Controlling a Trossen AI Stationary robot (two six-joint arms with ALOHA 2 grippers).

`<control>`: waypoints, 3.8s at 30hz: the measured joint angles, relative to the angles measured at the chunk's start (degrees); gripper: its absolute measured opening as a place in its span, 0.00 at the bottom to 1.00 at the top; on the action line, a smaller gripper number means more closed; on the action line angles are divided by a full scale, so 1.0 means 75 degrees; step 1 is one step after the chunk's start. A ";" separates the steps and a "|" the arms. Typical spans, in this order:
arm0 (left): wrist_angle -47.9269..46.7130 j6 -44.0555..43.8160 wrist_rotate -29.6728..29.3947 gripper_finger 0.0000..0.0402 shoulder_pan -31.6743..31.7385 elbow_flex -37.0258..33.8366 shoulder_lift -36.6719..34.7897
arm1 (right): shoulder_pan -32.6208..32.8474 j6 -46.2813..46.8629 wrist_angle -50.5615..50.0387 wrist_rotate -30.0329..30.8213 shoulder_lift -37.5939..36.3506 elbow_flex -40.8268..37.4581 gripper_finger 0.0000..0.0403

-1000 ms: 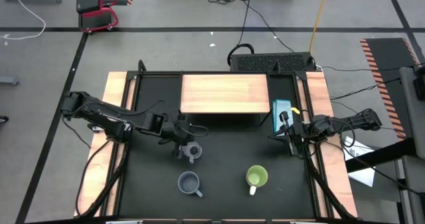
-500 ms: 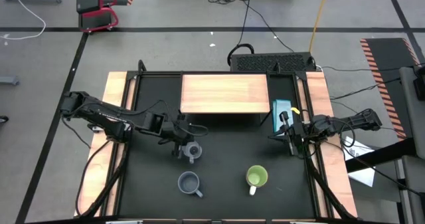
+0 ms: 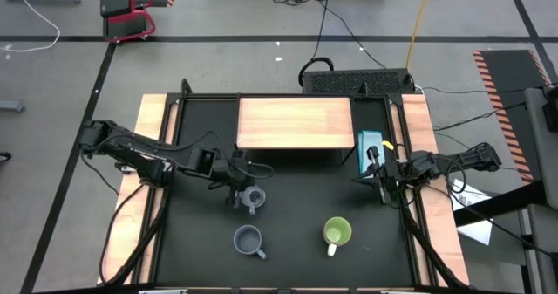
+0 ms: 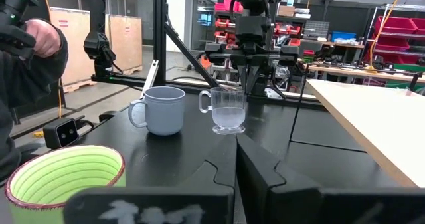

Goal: Stack small to large cups/mugs on shelf
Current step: Put the transparent mug on the shelf

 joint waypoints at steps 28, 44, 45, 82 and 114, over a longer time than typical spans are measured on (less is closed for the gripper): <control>0.0307 0.0534 0.0910 0.00 0.0991 0.0012 0.0009 | 0.0001 -0.0001 0.0000 0.0000 0.0000 0.0003 0.00; -0.0710 0.0915 0.0749 0.00 0.0757 0.1238 0.0012 | -0.0001 -0.0001 -0.0003 0.0000 0.0000 0.0000 0.00; -0.0747 0.0915 0.0734 0.00 0.0730 0.1302 0.0012 | -0.0001 -0.0001 -0.0003 0.0000 0.0000 0.0002 0.00; -0.2288 0.0818 0.0484 0.00 0.0959 0.2296 0.0082 | -0.0001 -0.0001 -0.0003 0.0002 -0.0003 0.0003 0.00; -0.3794 0.1948 0.0812 0.00 0.2703 0.4230 0.0085 | -0.0001 -0.0013 0.0000 0.0001 -0.0003 0.0000 0.00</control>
